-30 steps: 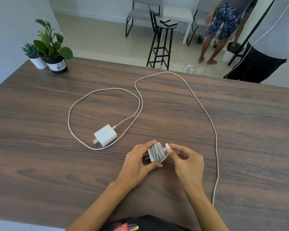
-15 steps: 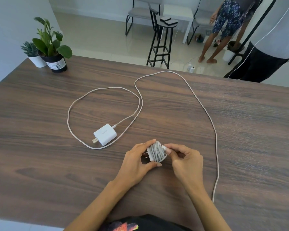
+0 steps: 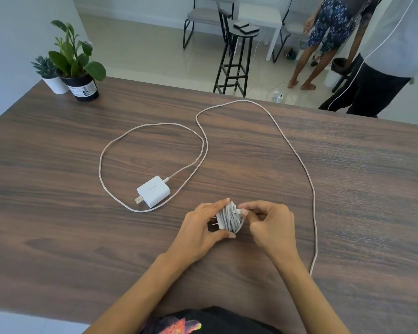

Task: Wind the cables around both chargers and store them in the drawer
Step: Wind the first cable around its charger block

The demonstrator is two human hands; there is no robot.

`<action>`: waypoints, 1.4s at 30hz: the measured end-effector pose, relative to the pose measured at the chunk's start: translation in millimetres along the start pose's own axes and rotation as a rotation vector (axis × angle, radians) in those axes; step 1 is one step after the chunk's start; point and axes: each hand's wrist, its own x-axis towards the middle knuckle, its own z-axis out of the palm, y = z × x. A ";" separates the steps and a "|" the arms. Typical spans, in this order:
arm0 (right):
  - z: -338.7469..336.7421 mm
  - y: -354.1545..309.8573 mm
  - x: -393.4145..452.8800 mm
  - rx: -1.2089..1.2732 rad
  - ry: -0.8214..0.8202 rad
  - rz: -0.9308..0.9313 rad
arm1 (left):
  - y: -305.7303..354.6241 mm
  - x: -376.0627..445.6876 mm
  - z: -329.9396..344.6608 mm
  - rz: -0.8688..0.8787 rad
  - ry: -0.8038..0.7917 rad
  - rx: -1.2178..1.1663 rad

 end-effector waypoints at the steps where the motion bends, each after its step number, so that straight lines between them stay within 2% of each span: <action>1: 0.7 -0.1 -0.2 0.027 0.017 0.021 | 0.6 0.1 -0.2 -0.010 0.001 -0.001; 4: 1.0 0.2 2.9 0.088 0.033 0.067 | 1.7 0.8 -0.5 -0.031 0.005 0.005; 15: -5.7 -3.4 9.1 -0.022 -0.061 -0.026 | -0.7 3.9 -1.8 -0.070 -0.017 -0.011; 24: -5.2 -3.0 12.9 0.083 -0.093 0.043 | -2.5 3.0 -1.7 -0.069 -0.015 -0.012; 32: -5.3 -8.8 14.5 -0.028 -0.118 -0.001 | -6.5 0.0 -1.1 -0.080 -0.025 -0.018; 42: -6.7 -2.1 14.2 0.066 -0.093 0.080 | -15.8 -1.5 5.6 -0.160 0.078 -0.239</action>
